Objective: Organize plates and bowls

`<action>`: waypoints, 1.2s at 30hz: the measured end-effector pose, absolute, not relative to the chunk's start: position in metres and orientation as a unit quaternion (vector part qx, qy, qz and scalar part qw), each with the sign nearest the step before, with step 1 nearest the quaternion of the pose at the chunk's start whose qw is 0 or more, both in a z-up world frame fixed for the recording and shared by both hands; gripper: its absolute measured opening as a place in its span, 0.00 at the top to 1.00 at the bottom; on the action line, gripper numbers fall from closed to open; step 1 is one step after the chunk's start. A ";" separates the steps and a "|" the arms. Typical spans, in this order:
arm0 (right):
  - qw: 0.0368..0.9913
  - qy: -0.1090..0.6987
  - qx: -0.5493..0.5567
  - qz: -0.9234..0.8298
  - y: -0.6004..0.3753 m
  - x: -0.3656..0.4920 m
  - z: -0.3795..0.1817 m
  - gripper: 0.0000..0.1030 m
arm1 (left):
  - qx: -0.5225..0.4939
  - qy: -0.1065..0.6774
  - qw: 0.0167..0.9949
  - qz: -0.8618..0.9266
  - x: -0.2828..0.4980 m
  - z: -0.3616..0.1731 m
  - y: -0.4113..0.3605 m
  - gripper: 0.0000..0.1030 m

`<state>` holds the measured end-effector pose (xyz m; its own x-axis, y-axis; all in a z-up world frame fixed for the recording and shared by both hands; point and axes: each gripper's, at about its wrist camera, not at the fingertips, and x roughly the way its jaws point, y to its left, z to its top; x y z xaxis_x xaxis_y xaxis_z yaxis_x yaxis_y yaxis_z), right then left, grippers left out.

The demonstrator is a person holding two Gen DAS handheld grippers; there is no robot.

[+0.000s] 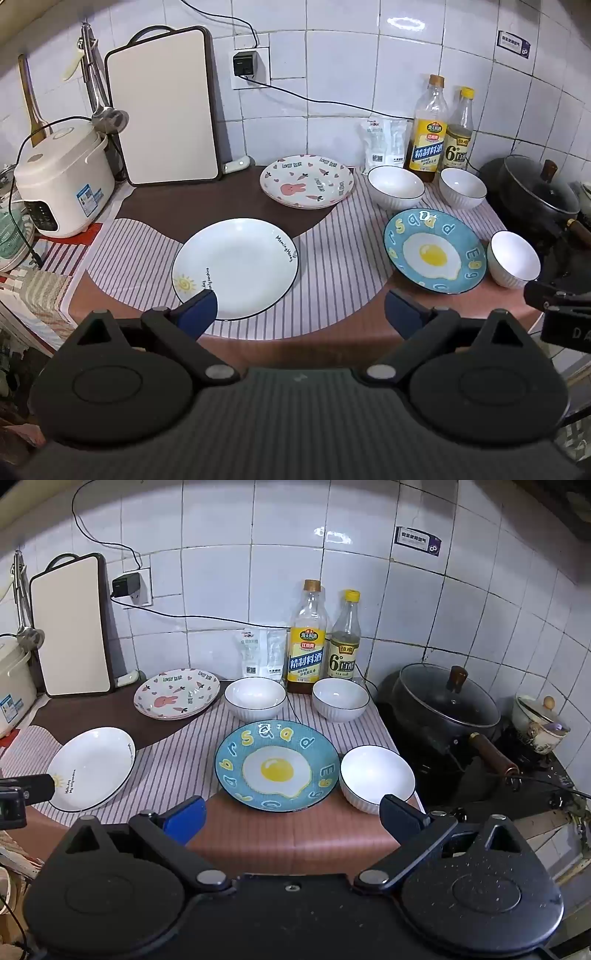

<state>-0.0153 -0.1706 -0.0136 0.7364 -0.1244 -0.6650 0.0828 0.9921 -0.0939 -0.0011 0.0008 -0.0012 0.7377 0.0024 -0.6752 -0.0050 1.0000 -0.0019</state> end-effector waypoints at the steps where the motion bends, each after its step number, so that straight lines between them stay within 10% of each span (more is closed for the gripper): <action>1: 0.931 0.359 -0.028 -0.055 -0.171 -0.016 -0.014 0.01 | 0.004 0.366 0.931 0.004 -0.001 -0.001 0.000 0.06; 36: 0.933 0.354 -0.032 -0.053 -0.165 -0.023 -0.013 0.01 | -0.011 0.336 0.942 0.009 -0.006 -0.011 0.008 0.04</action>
<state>-0.0229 -0.1650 -0.0133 0.7441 -0.1218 -0.6569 0.0761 0.9923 -0.0977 -0.0062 0.0082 -0.0110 0.7735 0.0102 -0.6337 -0.0253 0.9996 -0.0148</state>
